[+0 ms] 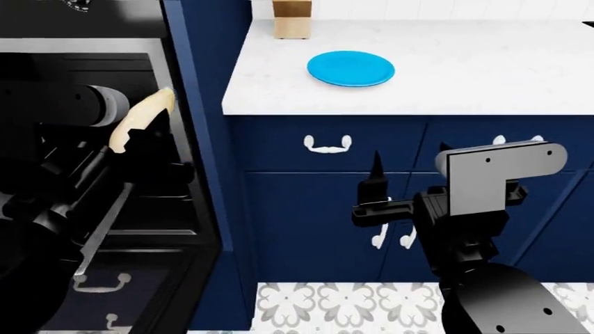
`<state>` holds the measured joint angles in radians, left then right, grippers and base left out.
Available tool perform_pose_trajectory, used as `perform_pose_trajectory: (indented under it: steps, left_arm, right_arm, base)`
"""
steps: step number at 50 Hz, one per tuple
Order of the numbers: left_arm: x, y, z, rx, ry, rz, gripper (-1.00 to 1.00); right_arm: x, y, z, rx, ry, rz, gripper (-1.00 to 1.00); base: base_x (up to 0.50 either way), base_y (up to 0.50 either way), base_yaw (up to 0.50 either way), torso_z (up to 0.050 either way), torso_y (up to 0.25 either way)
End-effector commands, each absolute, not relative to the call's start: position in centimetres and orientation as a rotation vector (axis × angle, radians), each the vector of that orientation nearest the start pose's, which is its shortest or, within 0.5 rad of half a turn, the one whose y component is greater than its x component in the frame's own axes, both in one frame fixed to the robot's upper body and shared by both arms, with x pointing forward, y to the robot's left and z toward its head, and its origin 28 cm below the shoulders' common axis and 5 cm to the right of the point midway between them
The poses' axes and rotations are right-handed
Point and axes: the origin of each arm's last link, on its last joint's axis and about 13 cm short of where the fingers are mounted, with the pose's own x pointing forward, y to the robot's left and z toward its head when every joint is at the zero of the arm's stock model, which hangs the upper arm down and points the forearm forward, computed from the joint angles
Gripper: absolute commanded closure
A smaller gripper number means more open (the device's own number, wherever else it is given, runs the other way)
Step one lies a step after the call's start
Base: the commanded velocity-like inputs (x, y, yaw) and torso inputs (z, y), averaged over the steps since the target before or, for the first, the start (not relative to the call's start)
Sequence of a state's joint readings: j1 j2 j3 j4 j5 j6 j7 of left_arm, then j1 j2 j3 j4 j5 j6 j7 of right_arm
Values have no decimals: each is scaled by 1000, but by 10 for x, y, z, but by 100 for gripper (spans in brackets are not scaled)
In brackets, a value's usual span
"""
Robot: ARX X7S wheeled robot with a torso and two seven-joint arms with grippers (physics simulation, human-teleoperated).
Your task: Place the sweet potato on the top rack of the oven.
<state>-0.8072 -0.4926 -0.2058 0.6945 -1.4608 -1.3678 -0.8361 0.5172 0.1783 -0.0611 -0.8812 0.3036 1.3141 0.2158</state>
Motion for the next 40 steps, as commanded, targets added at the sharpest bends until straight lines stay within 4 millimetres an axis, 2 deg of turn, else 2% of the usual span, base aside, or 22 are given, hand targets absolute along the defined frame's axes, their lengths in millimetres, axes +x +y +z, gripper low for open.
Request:
perform_pose_trajectory:
  steps: [1,40]
  left_arm:
    - [207,244,265,-3,-67,-121,100]
    - [208,244,264,-7,-67,-121,100]
  right_arm:
    - [218,-98,201,-111,-63,53,-100]
    - [216,-99,200,-102,-63,48,-100]
  base:
    - [-145,500,0,0,0]
    - [-143,500,0,0,0]
